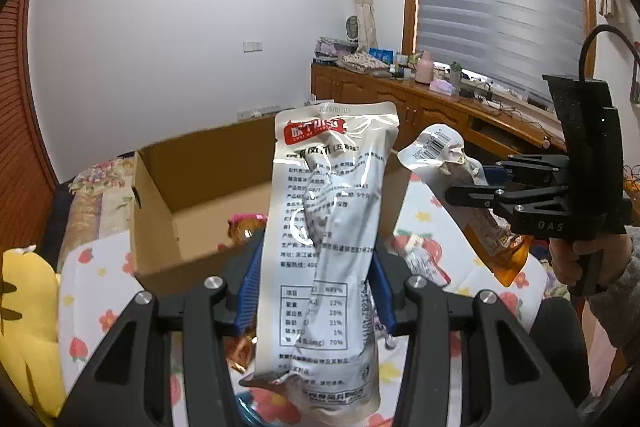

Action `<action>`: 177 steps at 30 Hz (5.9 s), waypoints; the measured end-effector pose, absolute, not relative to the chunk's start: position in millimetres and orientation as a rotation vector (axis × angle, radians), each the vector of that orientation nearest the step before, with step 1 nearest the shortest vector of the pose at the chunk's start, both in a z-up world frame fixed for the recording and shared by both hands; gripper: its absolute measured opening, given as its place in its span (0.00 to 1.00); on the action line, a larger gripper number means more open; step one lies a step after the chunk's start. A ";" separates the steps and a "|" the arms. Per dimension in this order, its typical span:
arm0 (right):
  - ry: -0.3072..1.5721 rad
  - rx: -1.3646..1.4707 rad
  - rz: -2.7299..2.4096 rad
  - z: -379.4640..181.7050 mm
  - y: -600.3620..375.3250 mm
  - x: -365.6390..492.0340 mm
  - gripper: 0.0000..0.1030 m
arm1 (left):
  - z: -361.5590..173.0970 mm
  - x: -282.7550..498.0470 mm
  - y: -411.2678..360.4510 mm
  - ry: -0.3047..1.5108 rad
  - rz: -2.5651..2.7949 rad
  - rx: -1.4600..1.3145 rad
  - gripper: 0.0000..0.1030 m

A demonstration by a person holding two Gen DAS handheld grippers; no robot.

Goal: Organize snacks
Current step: 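Lift both pouches over the cardboard box and open both tools to drop them, then withdraw both tools from the box toward the remaining snacks, then grasp the blue-foil candy with the left tool while the right tool grasps the white pouch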

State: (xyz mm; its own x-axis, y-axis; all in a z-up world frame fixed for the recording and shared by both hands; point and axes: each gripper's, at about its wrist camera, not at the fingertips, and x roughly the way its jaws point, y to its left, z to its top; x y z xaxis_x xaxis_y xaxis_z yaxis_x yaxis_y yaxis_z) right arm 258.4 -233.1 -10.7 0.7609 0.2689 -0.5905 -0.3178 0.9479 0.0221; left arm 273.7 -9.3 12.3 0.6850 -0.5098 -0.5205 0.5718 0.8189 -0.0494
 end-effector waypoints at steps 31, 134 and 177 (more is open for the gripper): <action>0.455 -0.222 0.387 57.4 -177.0 359.8 0.34 | 23.8 408.9 13.0 0.477 -0.477 0.028 0.45; 0.790 -0.042 0.279 -100.9 -264.2 270.7 0.47 | -96.6 246.0 26.2 0.743 -0.339 0.120 0.83; 0.888 -0.112 0.367 -127.6 -247.8 268.8 0.49 | -133.3 261.4 44.4 0.873 -0.298 0.019 0.82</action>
State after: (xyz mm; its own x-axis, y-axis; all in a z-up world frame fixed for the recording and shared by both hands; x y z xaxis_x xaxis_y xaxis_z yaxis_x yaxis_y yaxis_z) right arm 268.8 -247.8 -127.6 0.5734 0.2666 -0.7747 -0.3582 0.9320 0.0556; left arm 261.4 44.4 -133.3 0.6041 -0.2497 -0.7568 0.2648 0.9586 -0.1049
